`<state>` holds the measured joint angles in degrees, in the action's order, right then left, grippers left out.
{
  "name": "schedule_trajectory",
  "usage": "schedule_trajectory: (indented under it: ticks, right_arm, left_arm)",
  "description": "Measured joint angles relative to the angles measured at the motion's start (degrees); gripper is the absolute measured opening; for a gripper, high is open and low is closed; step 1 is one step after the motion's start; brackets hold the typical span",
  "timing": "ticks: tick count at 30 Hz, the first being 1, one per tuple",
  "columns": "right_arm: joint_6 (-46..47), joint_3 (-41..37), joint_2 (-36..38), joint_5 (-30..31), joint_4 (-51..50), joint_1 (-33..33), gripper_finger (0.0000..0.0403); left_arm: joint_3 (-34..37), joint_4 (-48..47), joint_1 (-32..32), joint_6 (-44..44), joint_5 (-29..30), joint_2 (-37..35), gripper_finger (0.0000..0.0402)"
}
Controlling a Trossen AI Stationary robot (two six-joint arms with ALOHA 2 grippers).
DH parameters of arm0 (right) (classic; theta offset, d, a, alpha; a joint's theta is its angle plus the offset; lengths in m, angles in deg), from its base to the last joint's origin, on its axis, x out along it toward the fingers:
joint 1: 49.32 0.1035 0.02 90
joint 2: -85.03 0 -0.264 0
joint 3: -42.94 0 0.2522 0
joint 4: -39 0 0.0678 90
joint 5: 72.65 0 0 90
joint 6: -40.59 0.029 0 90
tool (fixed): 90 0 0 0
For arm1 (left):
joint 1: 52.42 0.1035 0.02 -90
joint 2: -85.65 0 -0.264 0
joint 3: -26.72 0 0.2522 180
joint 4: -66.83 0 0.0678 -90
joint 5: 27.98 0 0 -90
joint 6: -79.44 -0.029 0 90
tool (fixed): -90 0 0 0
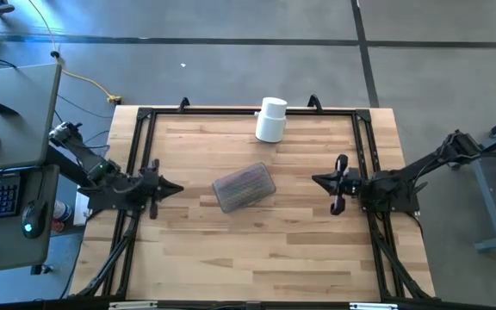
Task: Pick & place school supplies into a supply box
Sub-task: Return to Home Position
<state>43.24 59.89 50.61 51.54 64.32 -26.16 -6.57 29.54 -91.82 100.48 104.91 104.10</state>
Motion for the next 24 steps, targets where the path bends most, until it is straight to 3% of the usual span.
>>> schedule_trajectory:
  ticks: [2,5,9,13,24]
  right_arm:
    - [1.1,-2.5,1.7,-0.1,2.2,0.0,0.0000]
    - [3.1,-2.4,3.7,-0.6,-2.2,0.1,0.0000]
    - [2.6,-2.3,4.2,-3.1,-3.3,0.1,0.0000]
    - [1.1,-2.2,3.9,-1.5,-4.1,0.1,0.0000]
    - [3.3,-2.2,3.3,1.3,-5.5,0.1,0.0000]
  left_arm:
    - [0.0,-0.6,0.0,-4.5,0.5,-3.6,0.0049]
    - [0.0,-2.4,0.0,-10.6,2.3,-9.9,0.0042]
    - [0.1,-3.5,0.0,-12.1,1.5,-18.5,0.0040]
    - [0.5,-2.8,0.0,-11.6,0.0,-18.0,0.0044]
    - [14.8,14.9,0.0,-11.6,-2.6,-16.3,0.0042]
